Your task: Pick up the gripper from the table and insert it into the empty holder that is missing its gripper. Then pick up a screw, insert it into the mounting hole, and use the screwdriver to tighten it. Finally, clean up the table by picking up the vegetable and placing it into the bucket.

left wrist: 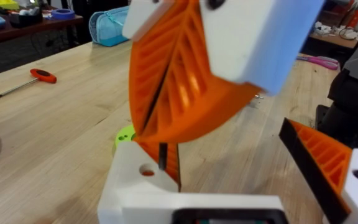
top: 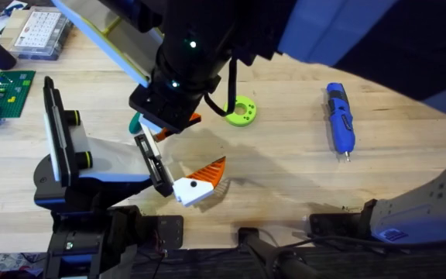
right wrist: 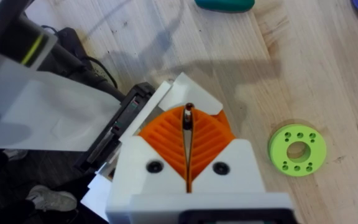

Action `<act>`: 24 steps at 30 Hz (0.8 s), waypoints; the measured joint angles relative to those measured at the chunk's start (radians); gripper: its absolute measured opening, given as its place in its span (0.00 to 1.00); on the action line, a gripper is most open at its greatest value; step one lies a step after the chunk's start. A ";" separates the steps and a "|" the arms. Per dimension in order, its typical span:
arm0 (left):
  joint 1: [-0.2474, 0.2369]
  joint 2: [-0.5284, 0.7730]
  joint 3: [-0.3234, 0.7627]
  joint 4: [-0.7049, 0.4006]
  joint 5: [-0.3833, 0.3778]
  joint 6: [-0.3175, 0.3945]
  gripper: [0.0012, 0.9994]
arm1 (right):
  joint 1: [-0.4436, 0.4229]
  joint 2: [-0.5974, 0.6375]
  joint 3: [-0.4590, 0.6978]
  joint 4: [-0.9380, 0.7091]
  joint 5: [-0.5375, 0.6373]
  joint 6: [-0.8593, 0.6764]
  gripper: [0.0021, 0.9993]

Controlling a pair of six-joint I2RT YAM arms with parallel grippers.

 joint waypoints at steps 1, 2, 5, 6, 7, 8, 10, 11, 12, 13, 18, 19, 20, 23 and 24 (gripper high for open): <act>0.000 0.000 0.000 0.000 0.000 0.000 0.99 | 0.000 0.000 0.000 -0.001 0.000 0.000 0.01; 0.000 0.000 0.000 0.000 0.000 0.000 0.99 | 0.000 0.000 0.000 -0.004 0.000 0.000 0.01; 0.000 0.000 0.000 0.000 0.000 0.000 0.99 | 0.000 0.000 0.000 -0.009 0.000 0.000 0.01; 0.000 0.000 0.000 0.000 0.000 0.000 0.99 | 0.000 0.000 0.000 -0.009 0.000 0.000 0.01; 0.000 0.000 0.000 0.000 0.000 0.000 0.99 | 0.000 0.000 0.000 -0.009 0.000 0.000 0.01; 0.000 0.000 0.000 0.000 0.000 0.000 0.99 | 0.000 0.000 0.000 -0.009 0.000 0.000 0.01; 0.000 0.000 0.000 0.000 0.000 0.000 0.99 | 0.000 0.000 0.000 -0.008 0.000 0.000 0.01; 0.000 0.000 0.000 0.000 0.000 0.000 0.99 | 0.000 0.000 0.000 -0.006 0.000 0.000 0.01; 0.000 0.000 0.000 0.000 0.000 0.000 0.99 | 0.000 0.000 0.000 -0.004 0.000 0.000 0.01; 0.000 0.000 0.000 0.000 0.000 0.000 0.99 | 0.000 0.000 0.000 -0.002 0.000 0.000 0.01; 0.000 0.000 0.000 0.000 0.000 0.000 0.99 | 0.000 0.000 0.000 0.007 0.001 -0.003 0.01; 0.000 0.000 0.000 0.000 0.000 0.000 0.99 | 0.000 0.000 0.000 0.008 0.004 -0.004 0.01; 0.000 0.000 0.000 0.000 0.000 0.000 0.99 | 0.000 0.000 0.000 0.008 0.008 -0.004 0.01; 0.000 0.000 0.000 0.000 0.000 0.000 0.99 | 0.000 0.000 0.000 0.021 0.023 -0.004 0.01; 0.000 0.000 0.000 0.000 0.000 0.000 0.99 | 0.000 0.000 0.000 0.026 0.026 -0.004 0.01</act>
